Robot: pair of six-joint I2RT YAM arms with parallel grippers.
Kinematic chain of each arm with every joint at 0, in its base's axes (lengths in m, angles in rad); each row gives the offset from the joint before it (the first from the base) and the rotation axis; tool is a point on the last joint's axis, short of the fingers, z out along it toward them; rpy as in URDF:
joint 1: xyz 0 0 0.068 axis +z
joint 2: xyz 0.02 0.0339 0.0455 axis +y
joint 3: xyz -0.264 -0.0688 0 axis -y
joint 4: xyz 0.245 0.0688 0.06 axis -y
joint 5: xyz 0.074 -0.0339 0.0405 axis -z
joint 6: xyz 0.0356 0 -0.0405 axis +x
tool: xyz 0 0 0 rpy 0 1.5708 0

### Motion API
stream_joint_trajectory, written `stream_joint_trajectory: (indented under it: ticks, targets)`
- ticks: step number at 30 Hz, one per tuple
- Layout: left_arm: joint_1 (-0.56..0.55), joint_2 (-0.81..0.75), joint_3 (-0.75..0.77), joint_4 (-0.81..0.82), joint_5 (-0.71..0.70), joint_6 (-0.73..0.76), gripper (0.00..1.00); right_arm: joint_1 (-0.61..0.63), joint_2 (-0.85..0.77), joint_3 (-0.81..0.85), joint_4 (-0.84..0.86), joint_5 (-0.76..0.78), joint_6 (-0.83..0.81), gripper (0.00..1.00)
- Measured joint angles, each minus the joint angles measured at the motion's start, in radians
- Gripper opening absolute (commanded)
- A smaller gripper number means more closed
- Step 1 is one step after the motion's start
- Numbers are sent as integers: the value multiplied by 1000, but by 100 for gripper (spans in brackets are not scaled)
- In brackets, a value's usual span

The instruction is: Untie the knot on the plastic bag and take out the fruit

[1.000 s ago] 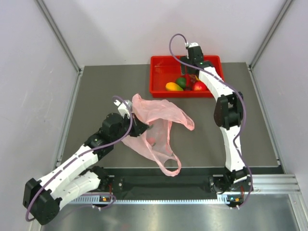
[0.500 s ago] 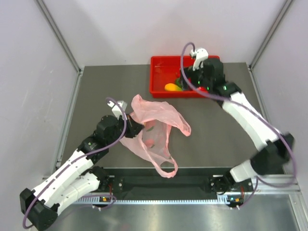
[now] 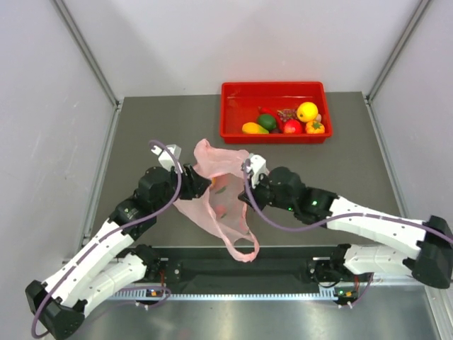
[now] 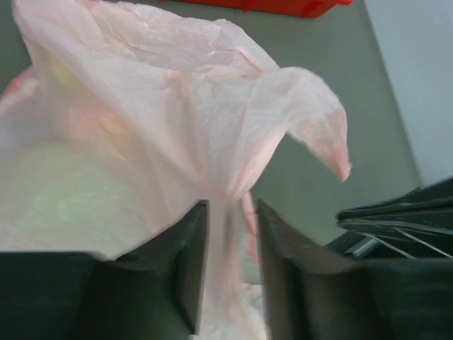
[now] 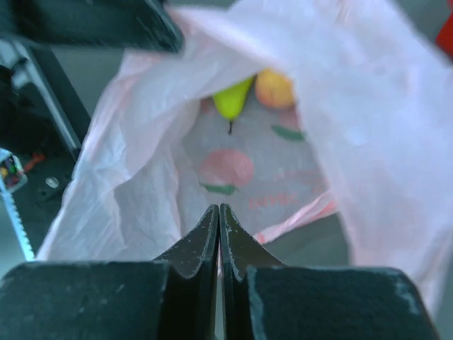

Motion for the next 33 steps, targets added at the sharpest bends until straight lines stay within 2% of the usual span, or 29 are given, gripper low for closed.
stream_joint_trajectory:
  ticks: [1,2,4,5,7,8,10,11,13,16,19,22,28,30,32,33]
  targets:
    - [0,0,6,-3,-8,-3,65,8,24,-23,20,10,12,0]
    - [0,0,14,-10,-21,-7,83,14,52,-37,35,22,24,0]
    - [0,-3,33,-32,-42,-10,98,26,115,-47,74,36,37,0]
    - [0,-9,44,-47,-60,-12,99,36,153,-47,100,38,46,2]
    - [0,-26,69,-69,-103,-16,99,56,223,-46,151,47,61,8]
    - [0,-37,83,-84,-131,-15,99,64,257,-46,176,54,68,15]
    - [0,-57,109,-116,-196,-18,99,75,310,-46,211,72,81,18]
    - [0,-59,124,-137,-230,-21,99,78,334,-46,225,83,87,26]
    - [0,-46,158,-185,-294,-32,99,78,372,-42,243,106,98,31]
    - [1,21,180,-231,-340,-48,99,78,416,-17,257,125,109,45]
    - [11,135,174,-255,-352,-56,99,78,434,4,286,138,111,52]
    - [61,251,148,-258,-306,-56,99,78,444,27,298,145,111,59]
    - [122,379,129,-248,-243,-50,99,78,457,57,303,166,110,65]
    - [126,406,124,-229,-229,-43,91,78,467,66,302,167,109,66]
    - [130,443,117,-198,-220,-34,78,78,476,72,304,166,109,66]
    - [133,456,112,-187,-217,-28,60,78,480,73,304,167,109,67]
